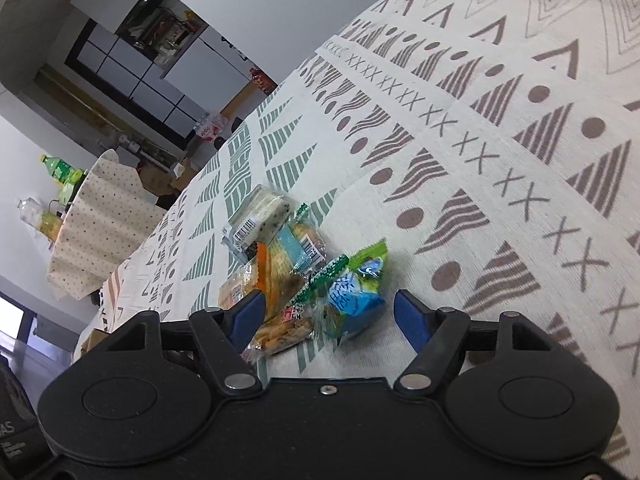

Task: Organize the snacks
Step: 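Move both tools back to the snack pile, left over the purple packet, then grasp the purple round packet with the left tool while the right tool grasps the blue-green candy, then carry the purple packet and blue-green candy over the box and open both tools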

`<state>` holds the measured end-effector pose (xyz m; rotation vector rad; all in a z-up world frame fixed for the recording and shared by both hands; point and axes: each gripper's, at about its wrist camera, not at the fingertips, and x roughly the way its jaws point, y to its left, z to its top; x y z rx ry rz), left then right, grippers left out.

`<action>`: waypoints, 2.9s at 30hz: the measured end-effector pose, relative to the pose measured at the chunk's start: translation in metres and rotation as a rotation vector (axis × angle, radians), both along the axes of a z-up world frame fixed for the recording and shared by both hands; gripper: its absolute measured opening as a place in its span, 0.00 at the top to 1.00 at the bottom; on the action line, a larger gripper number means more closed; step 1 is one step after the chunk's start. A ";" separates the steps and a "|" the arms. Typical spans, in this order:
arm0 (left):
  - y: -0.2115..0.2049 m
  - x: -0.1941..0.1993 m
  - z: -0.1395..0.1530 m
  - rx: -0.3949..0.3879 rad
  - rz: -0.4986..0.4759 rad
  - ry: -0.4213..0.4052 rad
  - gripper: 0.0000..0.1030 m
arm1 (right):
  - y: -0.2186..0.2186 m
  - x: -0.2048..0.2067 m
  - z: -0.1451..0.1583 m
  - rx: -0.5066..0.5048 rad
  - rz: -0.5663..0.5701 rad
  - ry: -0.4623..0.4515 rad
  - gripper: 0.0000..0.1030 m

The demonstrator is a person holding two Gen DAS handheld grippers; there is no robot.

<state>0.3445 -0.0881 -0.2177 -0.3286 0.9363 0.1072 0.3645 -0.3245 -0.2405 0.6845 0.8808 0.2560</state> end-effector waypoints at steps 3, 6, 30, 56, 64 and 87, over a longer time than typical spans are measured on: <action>-0.001 0.001 -0.006 0.014 0.002 0.010 0.29 | 0.005 0.003 0.000 -0.032 0.014 -0.016 0.31; -0.006 0.003 -0.007 0.049 -0.012 0.014 0.36 | 0.010 0.006 0.001 -0.068 0.032 -0.033 0.34; 0.006 -0.040 0.041 0.029 0.021 -0.060 0.69 | -0.004 -0.035 0.040 -0.049 -0.006 -0.081 0.73; 0.054 -0.087 0.109 -0.026 0.052 -0.214 0.69 | 0.041 -0.082 0.116 -0.060 0.036 -0.204 0.73; 0.087 -0.093 0.120 -0.070 0.098 -0.232 0.69 | 0.070 -0.087 0.131 -0.077 0.071 -0.236 0.73; 0.188 -0.107 0.130 -0.180 0.279 -0.270 0.69 | 0.162 -0.078 0.152 -0.086 0.183 -0.271 0.73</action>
